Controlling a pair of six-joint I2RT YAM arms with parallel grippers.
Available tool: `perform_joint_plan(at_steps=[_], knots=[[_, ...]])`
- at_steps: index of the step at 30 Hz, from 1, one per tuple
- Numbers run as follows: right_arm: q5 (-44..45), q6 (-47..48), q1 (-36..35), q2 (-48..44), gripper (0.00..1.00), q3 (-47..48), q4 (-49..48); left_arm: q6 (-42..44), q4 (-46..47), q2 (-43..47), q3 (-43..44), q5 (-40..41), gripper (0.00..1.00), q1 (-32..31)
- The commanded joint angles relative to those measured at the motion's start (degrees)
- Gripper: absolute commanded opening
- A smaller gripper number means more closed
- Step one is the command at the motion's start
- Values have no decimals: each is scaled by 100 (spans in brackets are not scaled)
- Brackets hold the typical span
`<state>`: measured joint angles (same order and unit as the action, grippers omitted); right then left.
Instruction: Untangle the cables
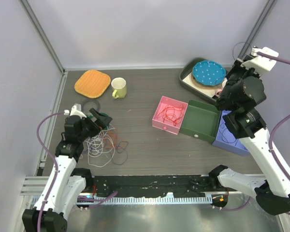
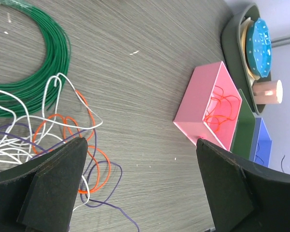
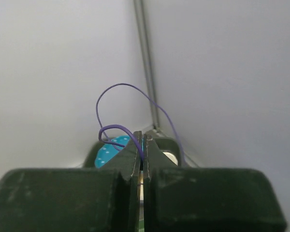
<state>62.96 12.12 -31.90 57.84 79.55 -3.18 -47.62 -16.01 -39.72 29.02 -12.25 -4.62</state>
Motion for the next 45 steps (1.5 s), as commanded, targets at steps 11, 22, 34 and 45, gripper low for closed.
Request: perform_joint_plan(at_steps=[11,22,34,45], knots=[[419,1012,1273,306,1,588,-34,24,221,-212,491,-436,100,-294],[-143,222,2942,596,1,105,283,86,204,-378,447,-243,100,-346],[-390,-465,3691,746,1,1088,1311,147,177,-484,491,-155,100,-355],[-240,-78,3752,931,1,1459,1390,174,168,-510,500,-102,100,-355]])
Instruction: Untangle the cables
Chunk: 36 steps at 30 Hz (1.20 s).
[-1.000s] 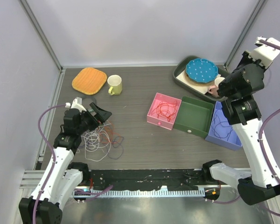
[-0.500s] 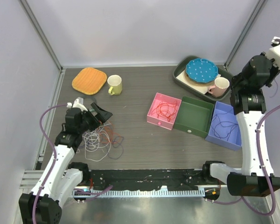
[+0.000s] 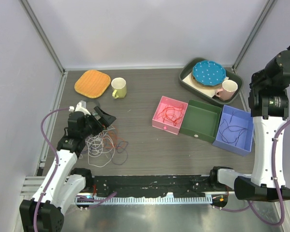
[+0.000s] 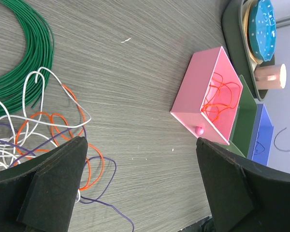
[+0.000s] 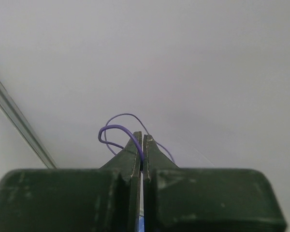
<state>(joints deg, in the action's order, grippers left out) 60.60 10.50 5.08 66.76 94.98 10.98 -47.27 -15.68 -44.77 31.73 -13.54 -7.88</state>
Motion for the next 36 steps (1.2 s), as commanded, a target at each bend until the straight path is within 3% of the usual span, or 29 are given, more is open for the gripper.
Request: perform_joint_plan(at_steps=[1,6,8,12,13,16,19,29,36], knots=[[-4,84,72,30,1,-154,-96,139,127,-5,229,27,100,-29],[83,58,160,39,1,-497,-114,147,127,-40,203,53,100,-21],[224,-170,169,-189,1,-1048,-131,147,118,-49,176,62,100,-29],[383,-1459,169,-786,1,-2350,78,139,118,-31,159,88,100,-29],[61,-2212,160,-935,1,-2570,445,139,118,-40,159,88,100,-29],[-442,-3252,169,-1262,1,-3326,930,130,127,-40,159,62,100,-38],[-759,-3799,169,-1376,1,-3732,1387,112,127,-40,123,79,100,-56],[-655,-4038,169,-1210,1,-4971,1389,121,144,4,62,88,100,-82],[-795,-4293,186,-1025,1,-5217,1336,139,109,21,18,185,100,-144]])
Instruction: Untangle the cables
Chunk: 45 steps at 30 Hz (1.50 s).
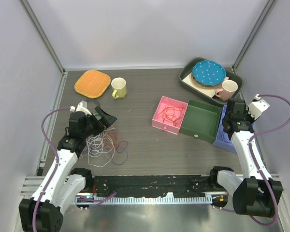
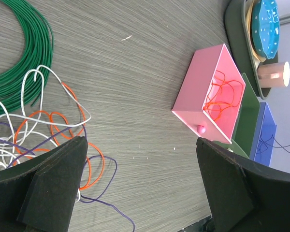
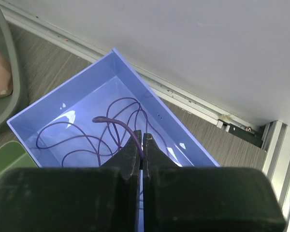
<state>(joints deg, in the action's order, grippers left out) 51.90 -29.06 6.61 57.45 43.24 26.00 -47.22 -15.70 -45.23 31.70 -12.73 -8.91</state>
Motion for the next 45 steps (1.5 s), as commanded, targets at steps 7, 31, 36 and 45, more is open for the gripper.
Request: perform_joint_plan(at_steps=[7,31,36,45], knots=[[-144,-539,296,-86,8,-211,-96,143,94,58,3,157,100,-41],[-6728,472,518,-1052,95,-597,-2035,-6,-433,-143,99,798,100,-50],[-5886,1129,-1825,-895,96,-370,-2196,-41,-609,-267,-24,1053,100,-50],[-4874,1333,-5950,1872,96,544,-2854,-94,-873,-109,-164,1615,100,-67]])
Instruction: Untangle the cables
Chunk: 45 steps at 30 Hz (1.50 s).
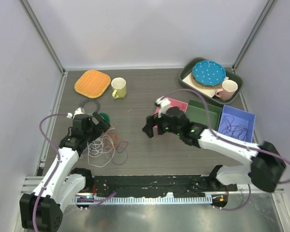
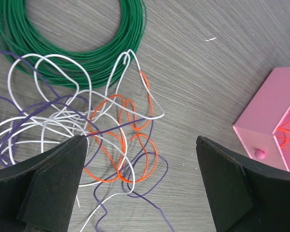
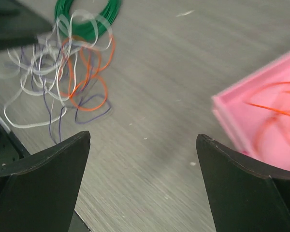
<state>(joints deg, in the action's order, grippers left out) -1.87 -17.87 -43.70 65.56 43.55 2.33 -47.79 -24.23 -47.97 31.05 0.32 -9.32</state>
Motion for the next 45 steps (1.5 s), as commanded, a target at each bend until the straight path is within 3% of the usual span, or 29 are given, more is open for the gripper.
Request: perform_joint_plan(at_steps=[1,5,9,12,16,20,24,28,30,35,41,42,45], knots=[[512,222,-1077,1316,96,749,-496,-37,-47,191,-116,337,100,-17],[565,100,-1763,2643,96,1287,-602,-20,-47,244,-169,381,100,-26],[757,-120,-2194,3294,93,1613,-698,15,-12,235,-196,390,100,-26],[942,-392,-2283,3542,84,1622,-821,7,14,252,-239,373,100,-26],[777,-621,-2441,3648,68,1586,-1085,7,76,296,-301,346,100,-26],[818,-709,-2520,3631,72,1727,-902,-11,76,410,-354,346,100,-26],[2247,-823,-2520,3420,72,1911,124,-46,76,577,-424,337,100,-26],[2727,-955,-2520,3078,73,1868,646,-90,129,701,-512,320,100,-17],[2483,-912,-2520,2805,73,1658,340,-90,138,701,-521,311,100,-26],[576,-832,-2520,2777,73,1420,-862,-90,164,596,-503,250,100,-26],[29,-964,-2529,3691,70,1832,-665,-90,155,587,-494,249,100,-26],[37,-955,-2538,3762,68,1902,-620,-90,164,595,-494,250,100,-17],[160,-877,-2573,3850,49,1999,-383,-99,173,604,-503,258,100,-26]])
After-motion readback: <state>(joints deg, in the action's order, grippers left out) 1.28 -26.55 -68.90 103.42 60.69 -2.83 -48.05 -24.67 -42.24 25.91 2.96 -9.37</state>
